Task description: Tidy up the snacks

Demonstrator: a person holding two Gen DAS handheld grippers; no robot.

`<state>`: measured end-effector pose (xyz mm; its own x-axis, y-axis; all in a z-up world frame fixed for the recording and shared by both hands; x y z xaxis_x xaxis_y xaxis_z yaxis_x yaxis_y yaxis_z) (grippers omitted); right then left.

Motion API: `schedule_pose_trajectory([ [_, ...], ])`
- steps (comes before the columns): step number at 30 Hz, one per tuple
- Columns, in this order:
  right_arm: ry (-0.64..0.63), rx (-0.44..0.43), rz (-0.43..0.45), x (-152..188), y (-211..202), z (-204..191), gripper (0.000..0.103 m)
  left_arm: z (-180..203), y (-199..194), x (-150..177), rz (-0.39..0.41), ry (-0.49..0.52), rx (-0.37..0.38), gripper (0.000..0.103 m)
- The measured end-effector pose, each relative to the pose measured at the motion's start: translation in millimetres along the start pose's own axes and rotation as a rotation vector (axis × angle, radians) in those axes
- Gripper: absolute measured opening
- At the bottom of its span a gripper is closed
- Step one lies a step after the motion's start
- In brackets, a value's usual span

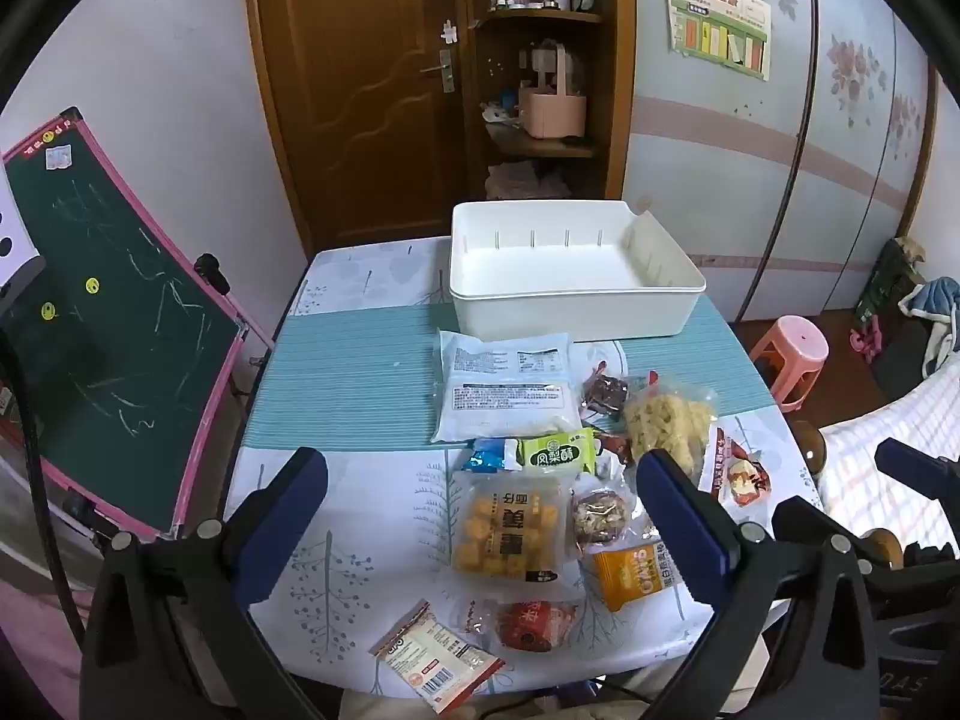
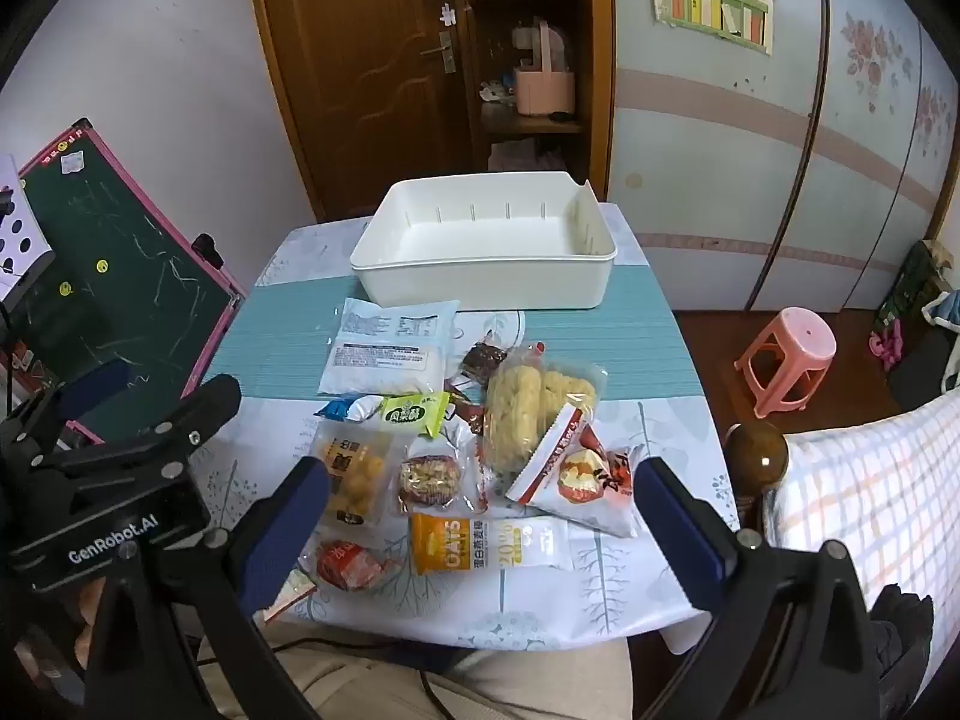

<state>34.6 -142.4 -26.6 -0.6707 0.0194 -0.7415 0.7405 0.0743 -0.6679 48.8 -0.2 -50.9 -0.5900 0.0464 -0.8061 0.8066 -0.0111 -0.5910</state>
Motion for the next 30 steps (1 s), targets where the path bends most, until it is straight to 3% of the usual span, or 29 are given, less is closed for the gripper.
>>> schedule_pose_trajectory([
  [30,0.071,-0.013,0.003,-1.0,0.6,15.5,0.102,4.9,-8.3,-2.3,0.012,0.057,0.023,0.102],
])
Point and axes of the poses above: each gripper's, at about its wrist camera, not at the fingertips, and y roughly the way its jaws point, z to its right, x to its underside, the point moved 7 cm from there along y, roughly the way its jaws point, and after that the axes turned 10 degrees about z, right-handed, at the moved point
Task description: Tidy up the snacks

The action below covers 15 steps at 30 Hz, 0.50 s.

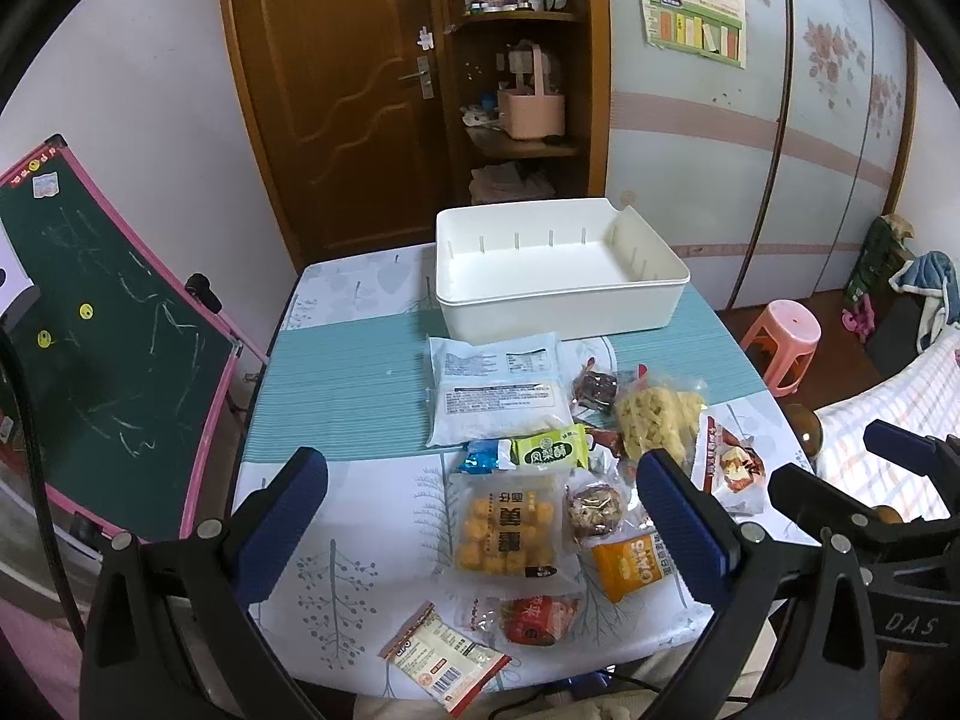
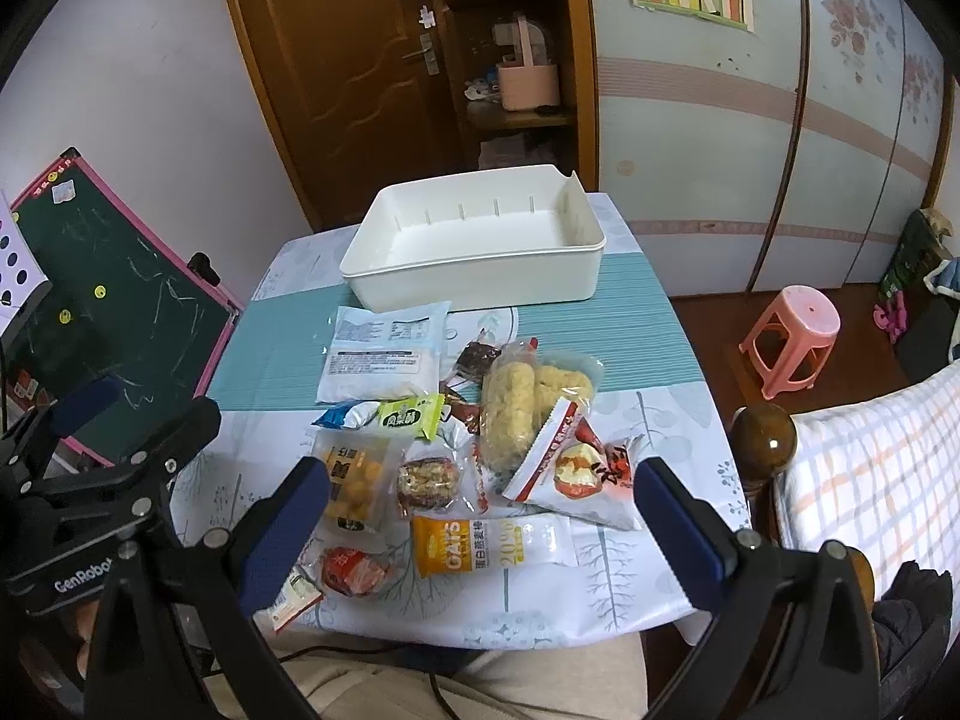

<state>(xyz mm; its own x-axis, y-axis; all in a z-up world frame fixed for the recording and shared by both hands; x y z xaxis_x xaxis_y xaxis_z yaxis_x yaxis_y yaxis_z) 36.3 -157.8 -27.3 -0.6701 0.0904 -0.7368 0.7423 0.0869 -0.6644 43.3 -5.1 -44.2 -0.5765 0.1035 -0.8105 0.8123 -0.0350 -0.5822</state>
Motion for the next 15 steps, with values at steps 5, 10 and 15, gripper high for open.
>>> schedule_pose_trajectory([
  [5,-0.007,0.015,0.009,-1.5,-0.4,2.5,0.102,1.0,-0.6,-0.4,-0.008,0.002,0.019,0.102],
  [10,-0.02,0.05,0.047,-11.6,-3.3,10.1,0.102,5.1,-1.7,-1.6,-0.017,0.019,0.033,0.102],
  [15,-0.018,0.023,0.034,-18.4,-2.1,11.0,0.102,4.3,-4.2,-8.7,-0.018,0.011,0.038,0.102],
])
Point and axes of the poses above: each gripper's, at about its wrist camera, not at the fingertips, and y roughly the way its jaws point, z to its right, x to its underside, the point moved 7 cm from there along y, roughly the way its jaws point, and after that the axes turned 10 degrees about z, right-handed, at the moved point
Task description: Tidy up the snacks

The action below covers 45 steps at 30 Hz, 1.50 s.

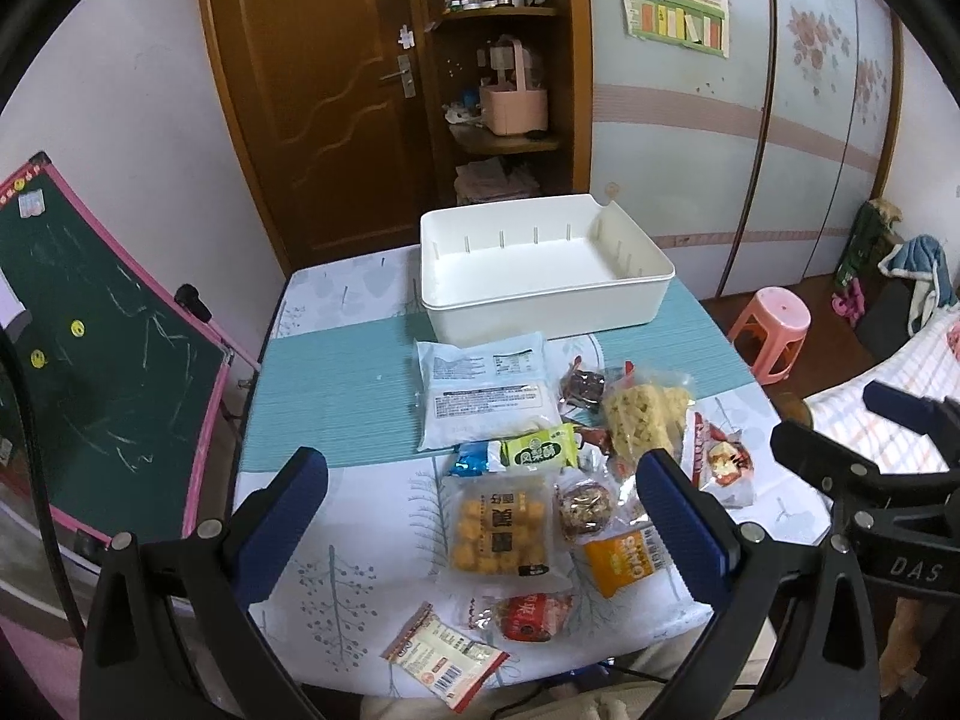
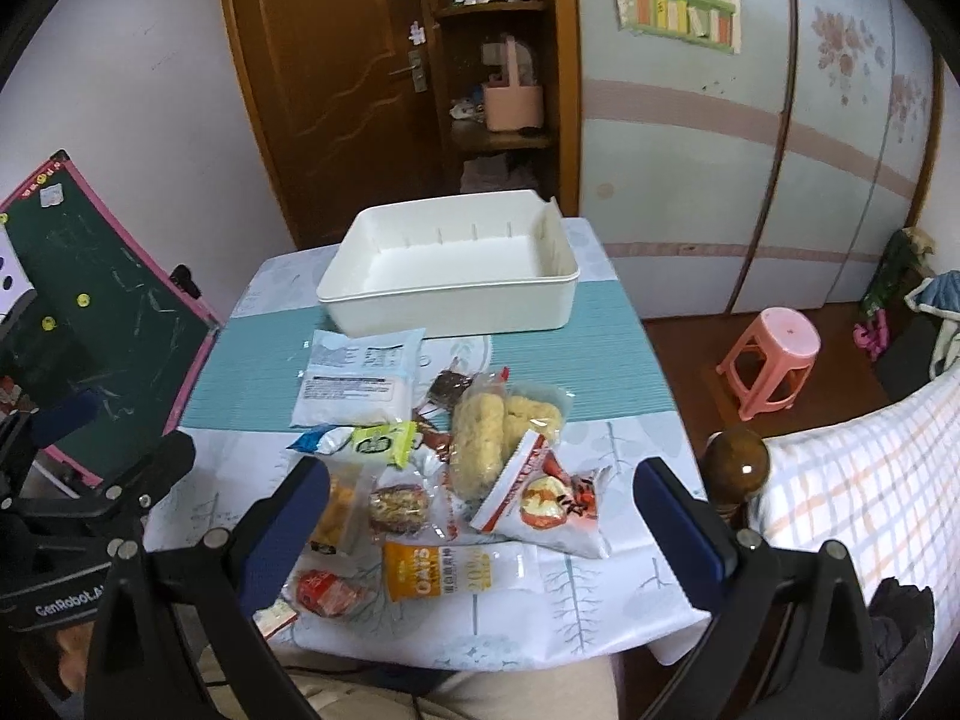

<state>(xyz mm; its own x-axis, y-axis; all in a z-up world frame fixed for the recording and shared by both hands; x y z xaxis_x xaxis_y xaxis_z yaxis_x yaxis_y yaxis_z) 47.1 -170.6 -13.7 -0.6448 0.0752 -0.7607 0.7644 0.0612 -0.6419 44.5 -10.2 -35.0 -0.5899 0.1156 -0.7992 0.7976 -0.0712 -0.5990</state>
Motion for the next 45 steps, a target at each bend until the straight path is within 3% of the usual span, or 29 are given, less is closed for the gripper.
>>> schedule_pose_trajectory([
  [6,0.0,-0.025,0.022,-9.9,-8.2,-0.9,0.102,-8.7,0.0,-6.5,-0.011,-0.06,0.014,0.102],
  [12,-0.011,-0.01,0.035,-20.7,-13.5,-0.2,0.101,-13.5,-5.3,-16.1,0.036,-0.062,-0.013,0.102],
  [36,-0.049,0.024,0.076,-41.1,-25.4,1.4,0.101,-13.6,-12.9,-32.0,0.021,-0.022,0.01,0.102],
  [45,-0.05,-0.018,0.082,-38.3,-25.1,-2.8,0.102,-7.7,-8.7,-23.0,0.018,0.011,0.033,0.102],
])
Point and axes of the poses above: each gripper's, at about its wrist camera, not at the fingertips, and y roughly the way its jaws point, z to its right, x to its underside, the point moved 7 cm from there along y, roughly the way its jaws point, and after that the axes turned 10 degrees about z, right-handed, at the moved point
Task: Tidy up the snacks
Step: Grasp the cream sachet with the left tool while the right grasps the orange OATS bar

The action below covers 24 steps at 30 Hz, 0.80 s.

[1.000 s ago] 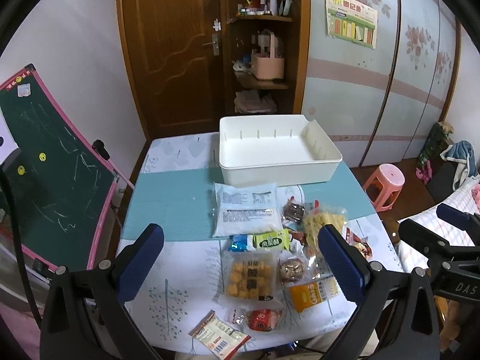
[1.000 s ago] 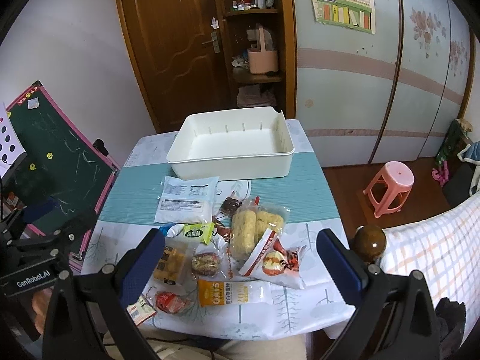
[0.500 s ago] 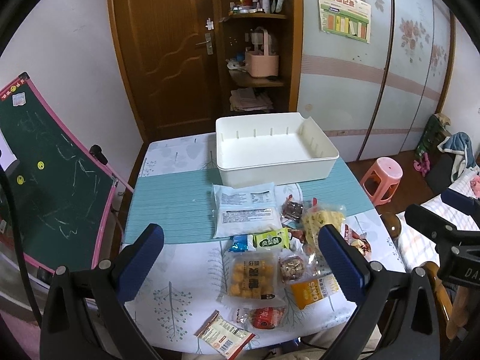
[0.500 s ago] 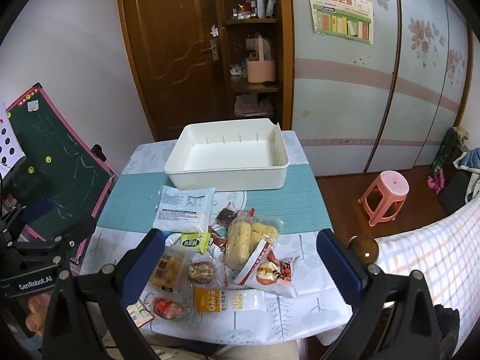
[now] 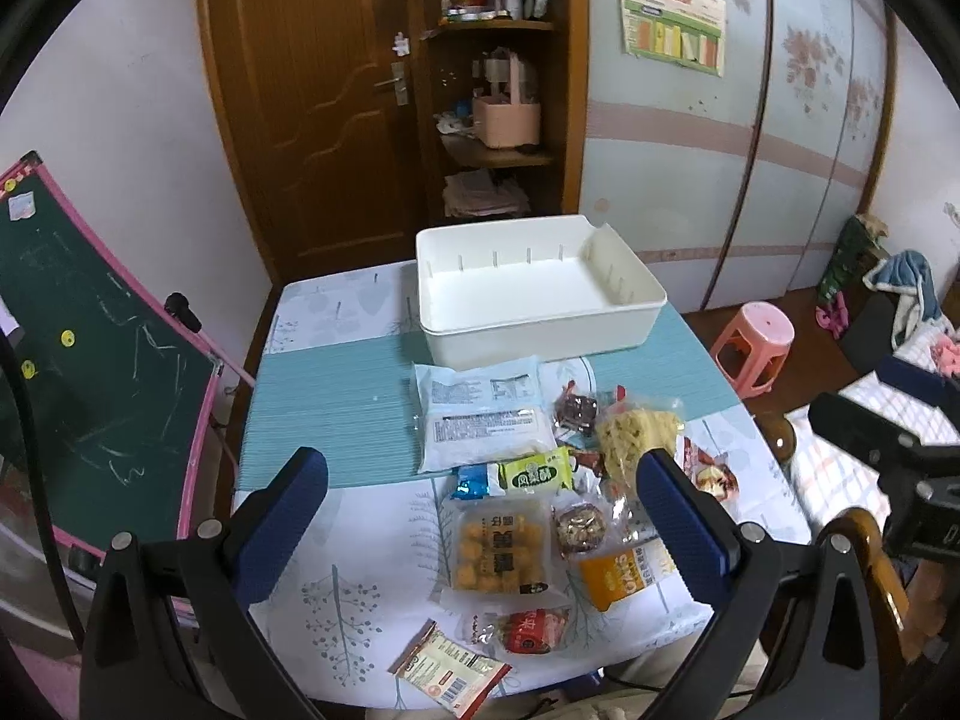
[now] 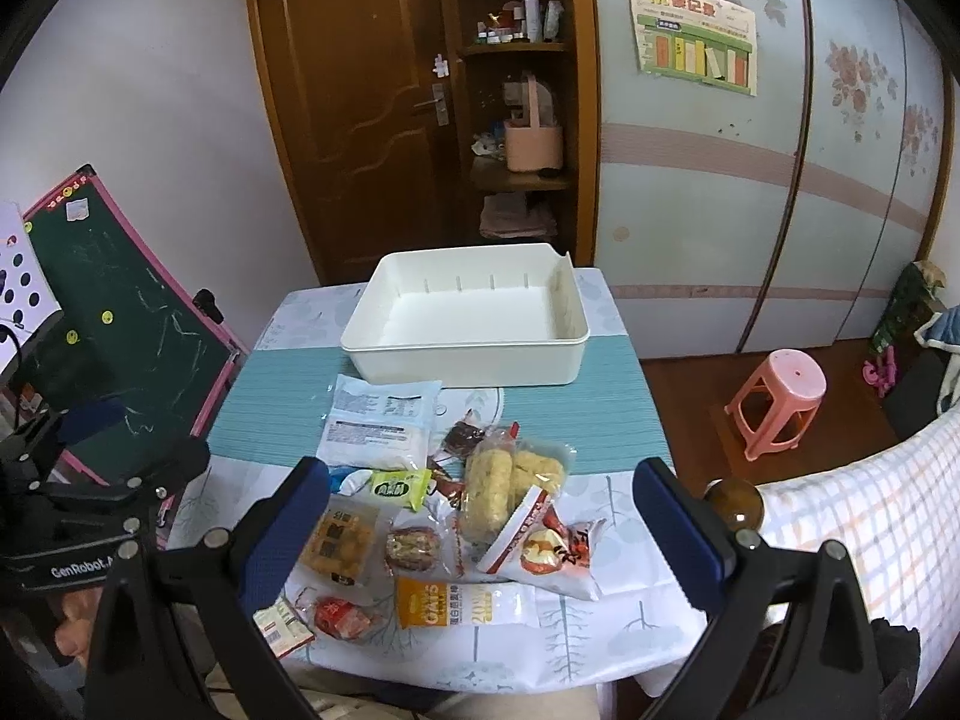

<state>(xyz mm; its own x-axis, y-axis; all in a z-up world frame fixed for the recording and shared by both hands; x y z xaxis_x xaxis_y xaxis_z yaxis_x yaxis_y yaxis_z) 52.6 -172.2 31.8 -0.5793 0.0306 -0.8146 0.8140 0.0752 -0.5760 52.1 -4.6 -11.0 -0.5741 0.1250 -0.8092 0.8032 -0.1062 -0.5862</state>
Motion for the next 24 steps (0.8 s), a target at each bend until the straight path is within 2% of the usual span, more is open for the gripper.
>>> schedule_pose_trajectory([
  [8,-0.031,-0.006,-0.041,22.8,15.4,-2.3,0.101,-12.9,32.8,48.9,-0.135,-0.011,0.012,0.102],
  [15,-0.088,-0.052,-0.137,72.9,40.5,-12.1,0.1,-38.7,58.4,116.3,-0.283,0.001,-0.035,0.102],
  [19,-0.125,-0.085,-0.216,104.7,59.6,-21.8,0.092,-47.8,66.4,155.9,-0.364,0.01,-0.007,0.102],
  [24,-0.169,-0.109,-0.3,146.6,82.6,-34.7,0.091,-44.3,73.2,196.0,-0.435,0.077,0.05,0.102],
])
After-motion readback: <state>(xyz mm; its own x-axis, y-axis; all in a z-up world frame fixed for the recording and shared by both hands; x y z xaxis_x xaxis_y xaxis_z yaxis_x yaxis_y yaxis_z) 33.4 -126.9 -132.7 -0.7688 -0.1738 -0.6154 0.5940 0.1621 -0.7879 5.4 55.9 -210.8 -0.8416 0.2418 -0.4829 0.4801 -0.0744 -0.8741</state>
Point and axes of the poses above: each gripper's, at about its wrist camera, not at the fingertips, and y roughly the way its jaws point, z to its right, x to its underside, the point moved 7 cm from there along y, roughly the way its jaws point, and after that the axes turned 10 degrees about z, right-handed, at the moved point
